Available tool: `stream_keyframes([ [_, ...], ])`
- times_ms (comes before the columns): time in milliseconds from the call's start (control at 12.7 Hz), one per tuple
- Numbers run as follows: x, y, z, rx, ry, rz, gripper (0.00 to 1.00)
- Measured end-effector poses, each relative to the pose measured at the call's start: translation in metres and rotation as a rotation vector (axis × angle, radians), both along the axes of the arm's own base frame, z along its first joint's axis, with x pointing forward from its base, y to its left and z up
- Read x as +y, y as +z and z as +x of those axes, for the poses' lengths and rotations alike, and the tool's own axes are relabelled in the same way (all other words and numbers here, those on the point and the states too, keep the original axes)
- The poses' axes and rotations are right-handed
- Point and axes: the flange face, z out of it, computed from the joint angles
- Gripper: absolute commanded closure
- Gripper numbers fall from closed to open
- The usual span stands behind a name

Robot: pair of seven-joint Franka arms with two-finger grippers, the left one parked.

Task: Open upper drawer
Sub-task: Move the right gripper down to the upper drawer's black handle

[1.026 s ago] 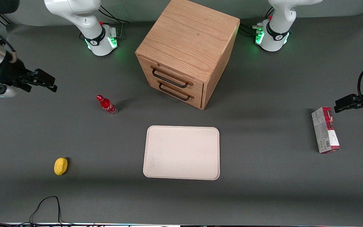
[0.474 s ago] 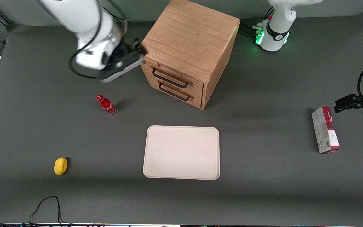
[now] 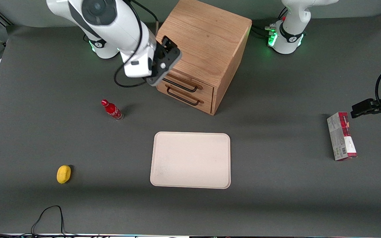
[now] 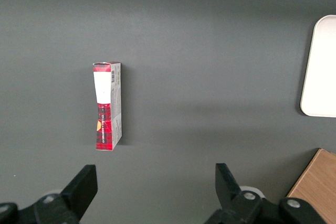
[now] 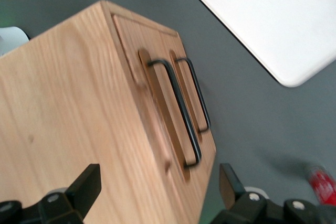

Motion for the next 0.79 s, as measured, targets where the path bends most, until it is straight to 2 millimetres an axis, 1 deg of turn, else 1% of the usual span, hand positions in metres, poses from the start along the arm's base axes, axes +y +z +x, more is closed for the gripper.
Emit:
stream_keyframes([
  [79,0.01,-0.025,-0.001,0.001,0.019,0.016,0.0],
  [158,0.015,-0.049,-0.004,0.007,0.061,0.026,0.0],
  [237,0.016,-0.069,-0.004,0.018,0.105,0.032,0.0],
  [316,0.014,-0.082,-0.001,0.029,0.137,0.038,0.0],
  [395,0.013,-0.087,0.001,0.038,0.155,0.05,0.0],
  [632,0.01,-0.088,0.005,0.023,0.21,0.068,0.0],
  [711,0.004,-0.092,0.01,0.011,0.229,0.058,0.0],
  [789,-0.006,-0.101,0.018,0.007,0.246,0.044,0.0],
])
